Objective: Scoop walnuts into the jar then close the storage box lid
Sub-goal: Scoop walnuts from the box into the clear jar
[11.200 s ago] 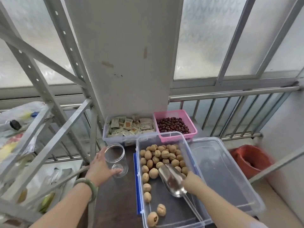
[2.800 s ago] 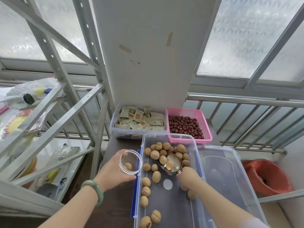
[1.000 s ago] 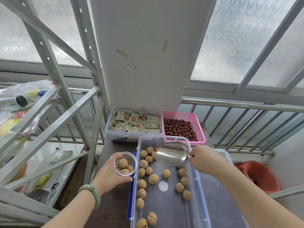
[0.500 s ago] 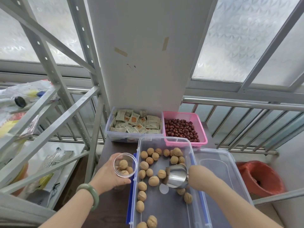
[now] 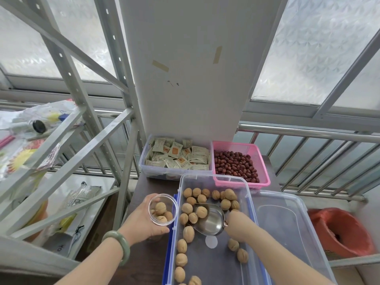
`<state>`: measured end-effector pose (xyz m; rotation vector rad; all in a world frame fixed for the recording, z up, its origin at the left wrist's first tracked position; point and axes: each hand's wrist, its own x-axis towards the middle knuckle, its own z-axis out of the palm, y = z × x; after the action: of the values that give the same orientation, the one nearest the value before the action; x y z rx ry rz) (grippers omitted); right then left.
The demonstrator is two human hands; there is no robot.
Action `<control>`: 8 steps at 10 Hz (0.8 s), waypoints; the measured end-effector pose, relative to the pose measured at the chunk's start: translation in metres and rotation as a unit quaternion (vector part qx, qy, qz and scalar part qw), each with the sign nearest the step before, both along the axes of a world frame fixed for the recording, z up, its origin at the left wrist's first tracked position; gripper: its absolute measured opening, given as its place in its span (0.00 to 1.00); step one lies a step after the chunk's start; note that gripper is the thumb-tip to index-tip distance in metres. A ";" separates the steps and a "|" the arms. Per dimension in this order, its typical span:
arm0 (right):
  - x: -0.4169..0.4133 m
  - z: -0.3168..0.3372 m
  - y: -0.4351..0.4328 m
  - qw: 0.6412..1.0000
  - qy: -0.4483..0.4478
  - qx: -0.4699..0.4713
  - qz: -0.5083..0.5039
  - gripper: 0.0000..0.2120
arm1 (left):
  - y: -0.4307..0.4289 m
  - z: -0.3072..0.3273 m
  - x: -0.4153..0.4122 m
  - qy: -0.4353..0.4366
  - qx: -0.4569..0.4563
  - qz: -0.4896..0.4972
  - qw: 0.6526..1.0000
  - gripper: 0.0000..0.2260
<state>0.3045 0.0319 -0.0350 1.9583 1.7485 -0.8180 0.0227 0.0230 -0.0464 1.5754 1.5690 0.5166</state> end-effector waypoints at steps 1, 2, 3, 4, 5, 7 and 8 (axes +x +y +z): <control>-0.002 -0.014 -0.004 0.992 0.098 0.005 -0.083 0.15 | 0.001 0.000 -0.001 -0.001 -0.003 -0.002 1.000 0.43; -0.015 -0.022 -0.008 0.985 0.122 0.015 -0.122 0.16 | 0.001 0.001 0.000 -0.007 -0.001 -0.001 1.000 0.43; -0.016 -0.044 -0.004 0.987 0.103 0.035 -0.119 0.16 | 0.001 0.002 0.001 -0.010 -0.001 -0.003 1.000 0.41; -0.015 -0.051 -0.006 0.981 0.123 0.009 -0.152 0.15 | 0.000 0.002 0.001 -0.006 0.004 -0.003 1.000 0.40; -0.012 -0.058 -0.012 0.959 0.175 -0.005 -0.222 0.11 | 0.000 0.000 0.000 -0.007 0.001 -0.003 1.000 0.40; -0.009 -0.051 -0.021 0.932 0.263 0.030 -0.248 0.08 | 0.000 0.002 0.001 -0.012 0.003 -0.003 1.000 0.42; -0.007 -0.037 -0.021 0.936 0.269 0.060 -0.221 0.08 | 0.000 0.001 0.000 -0.014 0.006 -0.002 1.000 0.42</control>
<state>0.2972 0.0110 -0.0721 2.4199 1.6678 -1.5570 0.0229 0.0227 -0.0456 1.5732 1.5435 0.5454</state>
